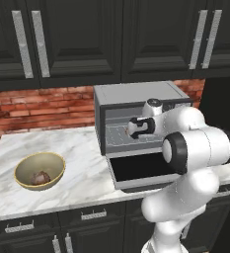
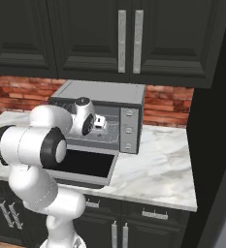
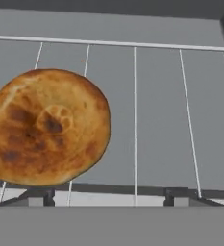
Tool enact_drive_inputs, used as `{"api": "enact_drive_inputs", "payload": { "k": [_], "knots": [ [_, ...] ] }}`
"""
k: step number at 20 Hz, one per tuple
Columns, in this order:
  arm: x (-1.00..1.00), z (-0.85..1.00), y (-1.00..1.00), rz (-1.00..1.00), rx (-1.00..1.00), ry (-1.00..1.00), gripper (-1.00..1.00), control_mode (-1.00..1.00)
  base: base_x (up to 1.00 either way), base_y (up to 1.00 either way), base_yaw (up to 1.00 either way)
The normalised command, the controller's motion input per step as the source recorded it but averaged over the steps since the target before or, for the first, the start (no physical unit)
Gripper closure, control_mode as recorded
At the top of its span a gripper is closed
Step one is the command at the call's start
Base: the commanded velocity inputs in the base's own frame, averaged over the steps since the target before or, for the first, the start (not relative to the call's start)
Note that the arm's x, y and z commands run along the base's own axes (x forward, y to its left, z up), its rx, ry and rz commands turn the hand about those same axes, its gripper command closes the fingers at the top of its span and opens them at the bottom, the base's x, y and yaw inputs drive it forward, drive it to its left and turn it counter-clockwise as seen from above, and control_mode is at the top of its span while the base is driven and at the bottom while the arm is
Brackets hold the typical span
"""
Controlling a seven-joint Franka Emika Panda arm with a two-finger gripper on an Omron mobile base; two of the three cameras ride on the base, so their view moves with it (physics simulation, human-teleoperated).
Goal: Pick up the heated bread from the toaster oven and place it in the bowl. Then move the bread bowl to the dining counter.
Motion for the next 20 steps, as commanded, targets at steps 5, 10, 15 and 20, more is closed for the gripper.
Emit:
{"api": "enact_drive_inputs", "payload": {
  "k": [5, 10, 15, 20],
  "knots": [
    [-1.00, -0.11, -0.23, 0.00, -0.01, 0.40, -1.00, -1.00, 0.00, 0.00, 0.00],
    [-1.00, -0.02, -0.23, 0.00, 0.00, 0.35, -1.00, -1.00, 0.00, 0.00, 0.00],
    [-1.00, 0.19, -0.04, -0.01, 0.02, 0.17, -1.00, -1.00, 0.00, 0.00, 0.00],
    [-0.17, 0.97, 0.20, -0.09, 0.02, -0.35, -1.00, -1.00, 0.00, 0.00, 0.00]
  ]
}}
